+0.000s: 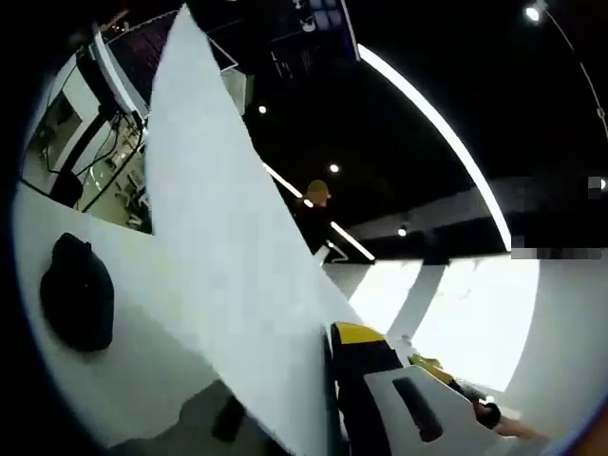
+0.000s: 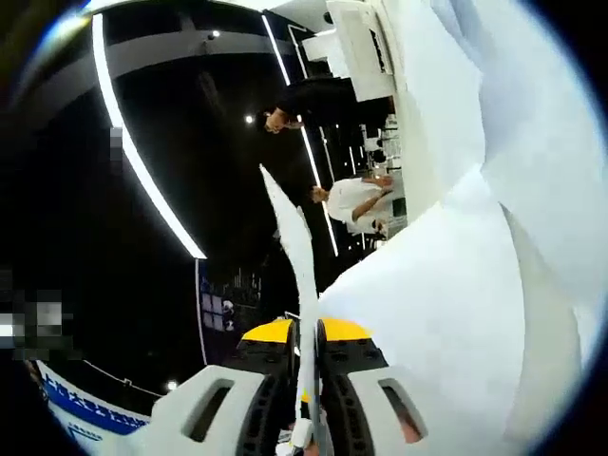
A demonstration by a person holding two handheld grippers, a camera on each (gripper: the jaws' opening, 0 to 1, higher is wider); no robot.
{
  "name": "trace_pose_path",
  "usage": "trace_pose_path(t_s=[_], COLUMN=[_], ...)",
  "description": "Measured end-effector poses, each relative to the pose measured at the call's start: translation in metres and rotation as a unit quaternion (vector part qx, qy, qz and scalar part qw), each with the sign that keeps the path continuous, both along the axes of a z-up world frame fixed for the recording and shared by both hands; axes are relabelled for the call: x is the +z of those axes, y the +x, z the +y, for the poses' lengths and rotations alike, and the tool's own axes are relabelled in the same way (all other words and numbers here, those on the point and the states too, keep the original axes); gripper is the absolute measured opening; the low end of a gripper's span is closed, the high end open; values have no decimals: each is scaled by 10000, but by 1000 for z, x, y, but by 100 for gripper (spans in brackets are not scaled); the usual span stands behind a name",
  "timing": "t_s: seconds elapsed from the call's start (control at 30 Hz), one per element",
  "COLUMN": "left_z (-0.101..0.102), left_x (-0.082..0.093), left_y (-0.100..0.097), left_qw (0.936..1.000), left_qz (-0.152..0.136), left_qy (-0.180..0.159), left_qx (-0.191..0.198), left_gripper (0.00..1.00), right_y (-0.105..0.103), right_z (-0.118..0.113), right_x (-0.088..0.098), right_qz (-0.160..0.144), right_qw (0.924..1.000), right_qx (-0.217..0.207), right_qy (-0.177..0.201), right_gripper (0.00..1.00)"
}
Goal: Organize the stack of printing papers by aligning and flattening the scattered papers on the table
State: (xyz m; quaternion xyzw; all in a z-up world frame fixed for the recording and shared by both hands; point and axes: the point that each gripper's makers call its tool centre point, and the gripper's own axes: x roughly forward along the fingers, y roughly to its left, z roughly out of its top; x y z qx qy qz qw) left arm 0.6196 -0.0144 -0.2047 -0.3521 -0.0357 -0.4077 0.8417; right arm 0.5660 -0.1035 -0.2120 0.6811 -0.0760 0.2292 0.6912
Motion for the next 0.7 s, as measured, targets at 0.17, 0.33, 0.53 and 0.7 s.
trace_pose_path(t_s=[0.17, 0.33, 0.53, 0.7], left_z=[3, 3, 0, -1], left_x=[2, 1, 0, -1], left_y=[1, 0, -1, -2], left_qw=[10000, 10000, 10000, 10000], left_qz=[-2, -28, -9, -9], left_qy=[-80, -55, -31, -1], left_qx=[49, 41, -37, -70], left_gripper=[7, 7, 8, 8], right_y=[-1, -4, -9, -14], right_z=[-8, -36, -73, -97], right_x=[-1, -1, 0, 9], right_qz=[66, 111, 155, 82], right_qw=[9959, 9875, 9766, 9685], right_qx=[-254, -635, -1053, -1375], right_qy=[-862, -1435, -1869, -2075], right_gripper=[24, 27, 28, 29])
